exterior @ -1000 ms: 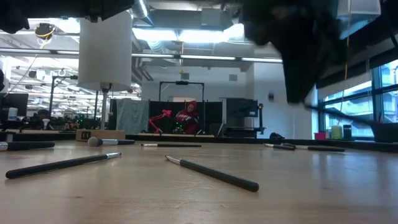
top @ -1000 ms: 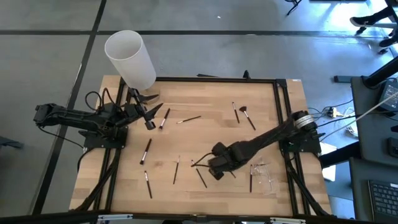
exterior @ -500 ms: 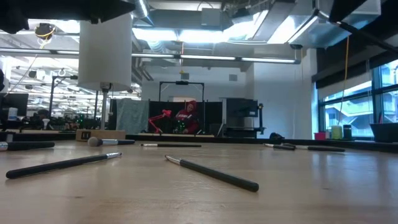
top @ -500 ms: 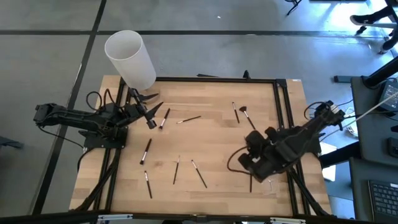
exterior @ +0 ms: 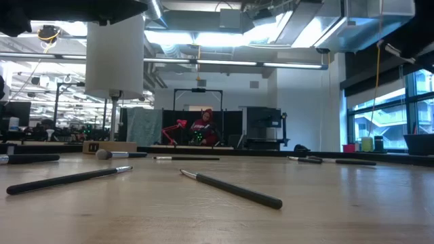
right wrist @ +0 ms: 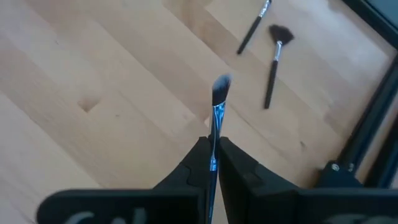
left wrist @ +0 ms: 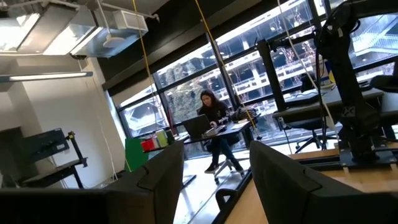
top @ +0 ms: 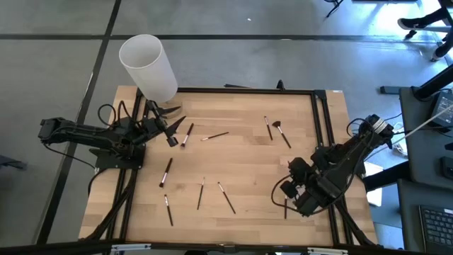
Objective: Put items in baskets/containers
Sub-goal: Put the black angled eyeshadow brush into the transparent organizer
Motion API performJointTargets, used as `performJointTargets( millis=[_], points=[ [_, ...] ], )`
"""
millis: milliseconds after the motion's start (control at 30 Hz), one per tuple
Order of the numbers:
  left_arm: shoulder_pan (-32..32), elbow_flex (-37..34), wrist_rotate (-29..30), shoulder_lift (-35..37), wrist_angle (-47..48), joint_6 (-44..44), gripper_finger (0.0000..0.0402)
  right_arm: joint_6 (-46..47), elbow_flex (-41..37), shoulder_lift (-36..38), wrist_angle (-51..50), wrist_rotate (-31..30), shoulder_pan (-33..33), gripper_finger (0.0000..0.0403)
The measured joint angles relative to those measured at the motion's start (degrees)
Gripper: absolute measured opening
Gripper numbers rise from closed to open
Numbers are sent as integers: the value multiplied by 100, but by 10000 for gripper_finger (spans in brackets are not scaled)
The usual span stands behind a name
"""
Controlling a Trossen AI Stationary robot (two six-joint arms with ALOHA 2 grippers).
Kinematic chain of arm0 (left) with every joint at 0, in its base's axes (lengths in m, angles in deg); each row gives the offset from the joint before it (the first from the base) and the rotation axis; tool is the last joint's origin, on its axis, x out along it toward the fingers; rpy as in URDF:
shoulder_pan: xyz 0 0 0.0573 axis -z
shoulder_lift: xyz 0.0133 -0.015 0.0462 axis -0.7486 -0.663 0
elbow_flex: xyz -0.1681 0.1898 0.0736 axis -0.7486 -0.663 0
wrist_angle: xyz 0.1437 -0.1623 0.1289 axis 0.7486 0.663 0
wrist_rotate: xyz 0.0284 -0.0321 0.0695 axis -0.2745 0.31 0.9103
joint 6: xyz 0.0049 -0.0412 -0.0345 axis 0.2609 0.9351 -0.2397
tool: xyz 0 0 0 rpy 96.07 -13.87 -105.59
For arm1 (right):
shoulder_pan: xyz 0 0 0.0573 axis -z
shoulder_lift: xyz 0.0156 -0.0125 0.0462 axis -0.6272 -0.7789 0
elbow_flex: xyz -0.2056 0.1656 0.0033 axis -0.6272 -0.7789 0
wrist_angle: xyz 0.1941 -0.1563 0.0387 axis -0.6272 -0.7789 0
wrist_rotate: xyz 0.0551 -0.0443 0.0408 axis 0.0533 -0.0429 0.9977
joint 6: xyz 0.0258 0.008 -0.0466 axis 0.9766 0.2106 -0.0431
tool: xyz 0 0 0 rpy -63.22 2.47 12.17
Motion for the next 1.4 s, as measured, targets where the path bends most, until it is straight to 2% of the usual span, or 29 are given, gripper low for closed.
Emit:
performJointTargets(
  millis=[267, 567, 867, 1000, 1300, 1400],
  points=[
    [0, 0, 0, 0, -3, -124, 180, 23, -542, 4, 466, -39, -292, 26],
    [0, 0, -1, 0, -49, -140, 180, 40, -640, 7, 771, 71, -294, 30],
    [0, 0, 0, 0, -51, -140, 180, 64, -640, 7, 725, 501, -294, 109],
    [-2, 0, 0, 0, -51, -140, 180, 64, -629, 7, 701, 518, -246, 124],
    [0, 0, 0, 2, -140, -142, 180, -66, 282, 9, 350, 112, 330, 107],
    [-2, 0, 0, 1, -140, -140, 180, -86, 632, 11, 508, 521, 604, 99]
  ],
)
